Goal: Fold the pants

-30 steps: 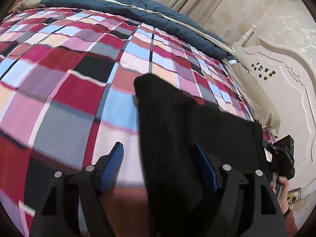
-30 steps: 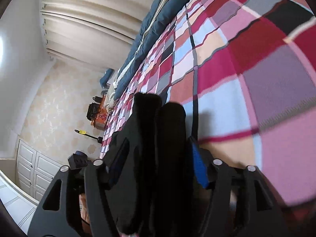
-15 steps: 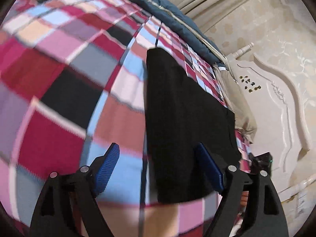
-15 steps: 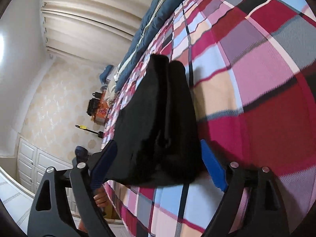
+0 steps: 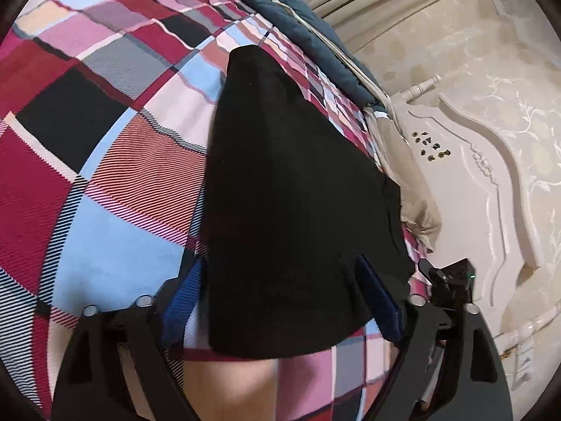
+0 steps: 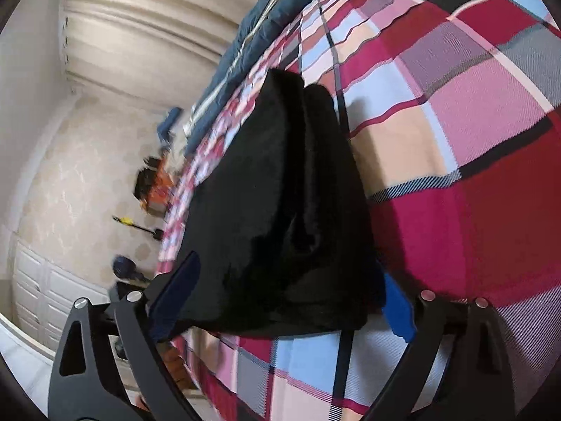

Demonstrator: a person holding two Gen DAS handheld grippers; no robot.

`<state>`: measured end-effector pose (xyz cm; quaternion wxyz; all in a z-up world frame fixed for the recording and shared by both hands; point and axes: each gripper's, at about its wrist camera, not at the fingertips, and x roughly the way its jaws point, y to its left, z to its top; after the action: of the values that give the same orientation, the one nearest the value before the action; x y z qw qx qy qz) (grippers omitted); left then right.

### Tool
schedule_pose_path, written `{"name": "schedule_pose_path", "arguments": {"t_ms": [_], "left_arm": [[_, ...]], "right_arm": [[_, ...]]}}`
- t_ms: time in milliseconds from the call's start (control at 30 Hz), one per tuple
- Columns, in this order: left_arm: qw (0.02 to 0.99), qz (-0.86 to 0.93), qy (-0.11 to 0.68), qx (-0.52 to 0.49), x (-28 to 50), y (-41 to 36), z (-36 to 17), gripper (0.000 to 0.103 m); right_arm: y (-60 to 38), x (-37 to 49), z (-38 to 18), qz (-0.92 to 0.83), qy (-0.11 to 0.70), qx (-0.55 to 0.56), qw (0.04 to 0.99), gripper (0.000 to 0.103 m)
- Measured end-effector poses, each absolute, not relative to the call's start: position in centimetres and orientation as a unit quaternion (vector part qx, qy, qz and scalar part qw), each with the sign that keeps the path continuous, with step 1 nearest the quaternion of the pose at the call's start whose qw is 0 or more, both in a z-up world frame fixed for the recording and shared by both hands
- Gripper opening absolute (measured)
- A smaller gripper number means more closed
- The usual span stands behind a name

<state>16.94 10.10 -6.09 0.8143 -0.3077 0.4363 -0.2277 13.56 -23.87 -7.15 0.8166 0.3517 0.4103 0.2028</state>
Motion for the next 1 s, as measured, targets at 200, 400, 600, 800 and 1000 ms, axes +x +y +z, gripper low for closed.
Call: {"name": "schedule_pose_path", "arguments": {"t_ms": [200,400,600,800,1000], "left_arm": [[0.824,-0.213,0.435,-0.294,16.2,9.9,-5.8,0.048],[0.832,-0.208,0.435,-0.274,14.7,10.3,-4.5,0.044],[0.832,-0.214,0.44,-0.262,11.7,10.9,-4.6,0.045],[0.832,-0.222,0.437,-0.259,9.8,11.7,-5.3,0.048],[0.851,-0.198,0.424,-0.237,9.2,11.8,-5.5,0.072]], "right_arm": [[-24.2,12.4,-6.9,0.205,0.412,0.345,0.818,0.044],[-25.0,9.5,-5.7,0.234,0.393,0.364,0.811,0.03],[-24.6,5.9,-6.8,0.241,0.403,0.37,0.802,0.03],[-24.2,4.4,-7.5,0.238,0.404,0.373,0.801,0.031],[-24.2,4.1,-8.0,0.227,0.408,0.375,0.801,0.05]]}}
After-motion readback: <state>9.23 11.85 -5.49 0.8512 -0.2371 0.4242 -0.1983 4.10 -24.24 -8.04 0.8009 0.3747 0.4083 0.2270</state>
